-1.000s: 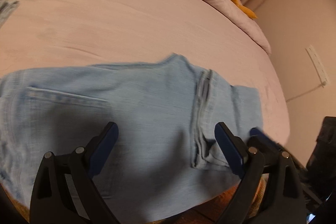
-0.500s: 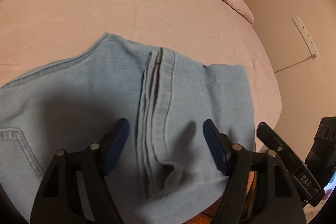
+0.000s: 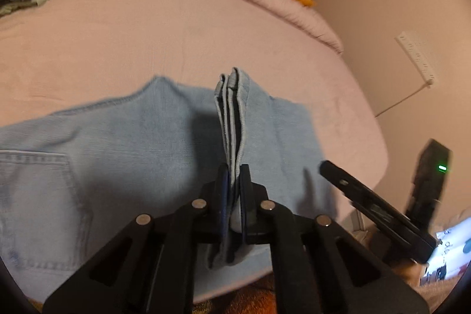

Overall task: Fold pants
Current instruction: 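Pinch the folded leg seam with the left gripper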

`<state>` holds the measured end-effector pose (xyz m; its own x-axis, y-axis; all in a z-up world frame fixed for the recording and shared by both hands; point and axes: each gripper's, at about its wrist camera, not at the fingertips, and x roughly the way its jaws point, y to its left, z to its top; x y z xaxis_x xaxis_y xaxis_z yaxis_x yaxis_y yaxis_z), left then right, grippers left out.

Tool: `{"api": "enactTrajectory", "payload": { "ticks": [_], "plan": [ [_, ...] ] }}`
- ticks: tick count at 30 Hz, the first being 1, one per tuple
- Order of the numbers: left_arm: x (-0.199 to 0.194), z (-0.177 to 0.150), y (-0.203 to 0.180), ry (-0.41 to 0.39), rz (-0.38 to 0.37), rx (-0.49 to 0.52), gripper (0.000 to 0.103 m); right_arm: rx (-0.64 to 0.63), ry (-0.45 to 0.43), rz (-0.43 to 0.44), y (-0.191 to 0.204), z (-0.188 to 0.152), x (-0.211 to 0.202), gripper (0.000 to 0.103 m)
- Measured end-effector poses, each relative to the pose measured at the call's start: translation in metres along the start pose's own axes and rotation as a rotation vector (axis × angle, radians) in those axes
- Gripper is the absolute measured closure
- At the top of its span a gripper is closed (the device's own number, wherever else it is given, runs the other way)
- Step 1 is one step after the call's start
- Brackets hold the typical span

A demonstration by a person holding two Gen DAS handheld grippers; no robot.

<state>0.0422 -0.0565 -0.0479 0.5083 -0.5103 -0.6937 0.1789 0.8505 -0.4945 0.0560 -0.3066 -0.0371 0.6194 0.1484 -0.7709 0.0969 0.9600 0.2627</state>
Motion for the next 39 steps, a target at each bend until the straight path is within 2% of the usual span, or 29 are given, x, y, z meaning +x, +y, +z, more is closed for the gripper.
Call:
{"api": "enactTrajectory", "payload": {
  "ticks": [2,4,8,11,19,27,39],
  "plan": [
    [-0.008,-0.001,0.003,-0.008,0.01,0.001,0.097,-0.008,-0.01,0.003,0.002,0.0,-0.003,0.041],
    [-0.006,-0.006,0.009,-0.005,0.052,0.005,0.096,-0.015,-0.012,0.003,0.005,0.0,-0.002,0.041],
    [0.022,-0.017,0.026,0.065,0.131,-0.033,0.094,-0.036,0.013,-0.014,0.011,-0.004,0.008,0.041],
    [0.04,-0.02,0.028,0.086,0.18,-0.03,0.09,-0.047,0.035,-0.033,0.013,-0.006,0.017,0.041],
    [0.044,-0.019,0.029,0.081,0.179,-0.039,0.089,-0.065,0.071,-0.062,0.015,-0.014,0.036,0.039],
    [0.04,-0.024,0.032,0.081,0.174,-0.042,0.088,-0.137,0.062,-0.105,0.027,-0.019,0.041,0.029],
    [0.038,-0.027,0.039,0.076,0.149,-0.064,0.087,-0.154,0.051,-0.132,0.032,-0.02,0.043,0.026]
  ]
}}
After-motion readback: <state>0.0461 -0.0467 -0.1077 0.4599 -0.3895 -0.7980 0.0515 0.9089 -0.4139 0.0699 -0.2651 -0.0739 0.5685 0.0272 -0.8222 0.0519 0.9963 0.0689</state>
